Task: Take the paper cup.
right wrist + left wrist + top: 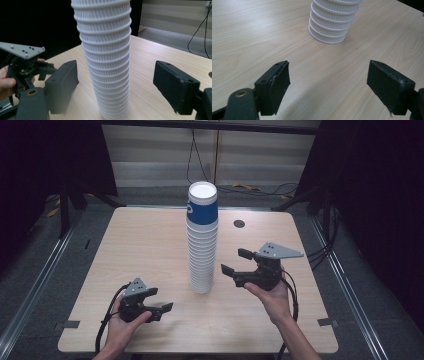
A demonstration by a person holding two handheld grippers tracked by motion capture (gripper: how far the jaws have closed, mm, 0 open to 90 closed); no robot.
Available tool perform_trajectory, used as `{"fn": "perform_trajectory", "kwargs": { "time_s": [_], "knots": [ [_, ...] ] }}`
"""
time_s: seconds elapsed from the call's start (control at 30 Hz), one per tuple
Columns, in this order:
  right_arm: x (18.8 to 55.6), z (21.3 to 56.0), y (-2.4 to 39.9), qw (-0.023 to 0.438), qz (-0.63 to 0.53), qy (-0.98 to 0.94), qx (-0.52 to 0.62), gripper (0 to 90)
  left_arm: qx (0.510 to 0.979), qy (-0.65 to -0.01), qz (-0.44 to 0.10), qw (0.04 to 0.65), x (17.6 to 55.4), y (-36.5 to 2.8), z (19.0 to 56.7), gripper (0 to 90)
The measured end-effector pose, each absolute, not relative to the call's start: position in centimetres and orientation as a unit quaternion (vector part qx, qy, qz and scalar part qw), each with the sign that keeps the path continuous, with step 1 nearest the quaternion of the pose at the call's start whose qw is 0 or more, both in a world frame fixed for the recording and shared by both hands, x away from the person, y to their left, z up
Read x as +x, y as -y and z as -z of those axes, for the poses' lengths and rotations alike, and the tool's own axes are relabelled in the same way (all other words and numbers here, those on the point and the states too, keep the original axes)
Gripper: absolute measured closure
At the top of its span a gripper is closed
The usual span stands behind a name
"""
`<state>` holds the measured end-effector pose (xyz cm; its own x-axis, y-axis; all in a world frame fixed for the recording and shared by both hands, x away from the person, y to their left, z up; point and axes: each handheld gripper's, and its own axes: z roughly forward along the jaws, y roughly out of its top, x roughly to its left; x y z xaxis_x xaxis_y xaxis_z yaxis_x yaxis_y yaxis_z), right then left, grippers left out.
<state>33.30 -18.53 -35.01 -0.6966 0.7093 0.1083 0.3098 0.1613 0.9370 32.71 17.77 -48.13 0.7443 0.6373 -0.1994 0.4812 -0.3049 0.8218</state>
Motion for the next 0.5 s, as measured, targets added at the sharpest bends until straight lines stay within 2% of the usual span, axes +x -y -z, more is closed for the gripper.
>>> {"fn": "perform_trajectory", "kwargs": {
  "time_s": [0.5],
  "knots": [
    [34.4, 31.1, 18.0, 0.178, -0.578, -0.735, 0.307, 18.8, 0.806, -0.342, -0.077, 0.477, 32.6, -17.7, 48.2, 19.0]
  ]
}}
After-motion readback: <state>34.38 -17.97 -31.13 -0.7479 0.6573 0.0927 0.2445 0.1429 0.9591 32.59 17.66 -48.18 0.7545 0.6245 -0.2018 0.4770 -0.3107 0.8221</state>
